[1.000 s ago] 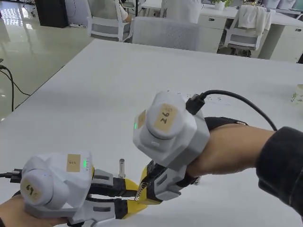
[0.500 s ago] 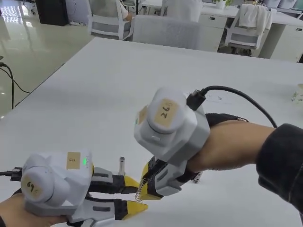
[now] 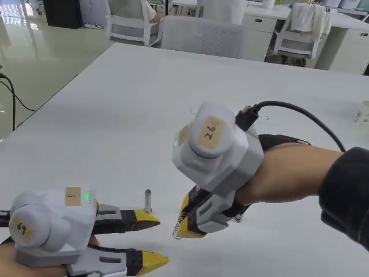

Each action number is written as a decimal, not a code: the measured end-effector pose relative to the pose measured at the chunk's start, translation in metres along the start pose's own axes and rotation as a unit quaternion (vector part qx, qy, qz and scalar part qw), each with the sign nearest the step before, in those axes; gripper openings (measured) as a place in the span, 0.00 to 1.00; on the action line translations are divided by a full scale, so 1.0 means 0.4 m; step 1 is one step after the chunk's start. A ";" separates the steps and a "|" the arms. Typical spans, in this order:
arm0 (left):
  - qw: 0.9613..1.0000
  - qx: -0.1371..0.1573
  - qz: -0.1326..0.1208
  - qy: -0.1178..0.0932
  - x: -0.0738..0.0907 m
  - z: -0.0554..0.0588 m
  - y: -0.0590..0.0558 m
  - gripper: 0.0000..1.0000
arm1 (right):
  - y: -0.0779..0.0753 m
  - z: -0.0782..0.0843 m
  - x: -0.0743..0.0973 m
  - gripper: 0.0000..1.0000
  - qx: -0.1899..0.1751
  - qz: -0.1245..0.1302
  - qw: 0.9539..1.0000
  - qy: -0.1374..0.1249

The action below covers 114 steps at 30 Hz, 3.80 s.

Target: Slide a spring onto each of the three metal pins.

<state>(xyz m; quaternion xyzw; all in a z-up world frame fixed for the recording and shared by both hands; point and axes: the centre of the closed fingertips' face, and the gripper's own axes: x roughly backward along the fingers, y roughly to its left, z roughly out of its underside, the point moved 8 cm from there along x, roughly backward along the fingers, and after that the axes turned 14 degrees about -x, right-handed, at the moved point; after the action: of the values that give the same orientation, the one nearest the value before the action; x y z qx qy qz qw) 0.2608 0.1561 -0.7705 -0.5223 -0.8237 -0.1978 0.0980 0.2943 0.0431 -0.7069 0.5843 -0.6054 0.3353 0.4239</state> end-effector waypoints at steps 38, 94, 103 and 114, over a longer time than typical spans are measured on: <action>0.994 0.058 -0.093 -0.007 0.081 0.041 0.020 0.54 | -0.133 0.024 0.076 0.08 -0.027 0.063 0.997 0.018; 0.992 0.065 -0.110 -0.008 0.105 0.066 0.026 0.60 | -0.221 0.046 -0.092 0.08 -0.053 0.058 0.995 0.069; 0.992 0.064 -0.110 -0.006 0.105 0.061 0.023 0.60 | -0.223 0.060 -0.118 0.09 -0.055 0.060 0.994 0.078; 0.992 0.065 -0.109 -0.003 0.105 0.062 0.022 0.60 | -0.224 0.064 -0.129 0.09 -0.060 0.057 0.994 0.077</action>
<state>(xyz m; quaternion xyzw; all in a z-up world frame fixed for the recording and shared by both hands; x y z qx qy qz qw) 0.2514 0.2047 -0.7755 -0.4227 -0.8870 -0.1521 0.1070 0.3778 0.0335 -0.7725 0.4946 -0.6221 0.3666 0.4837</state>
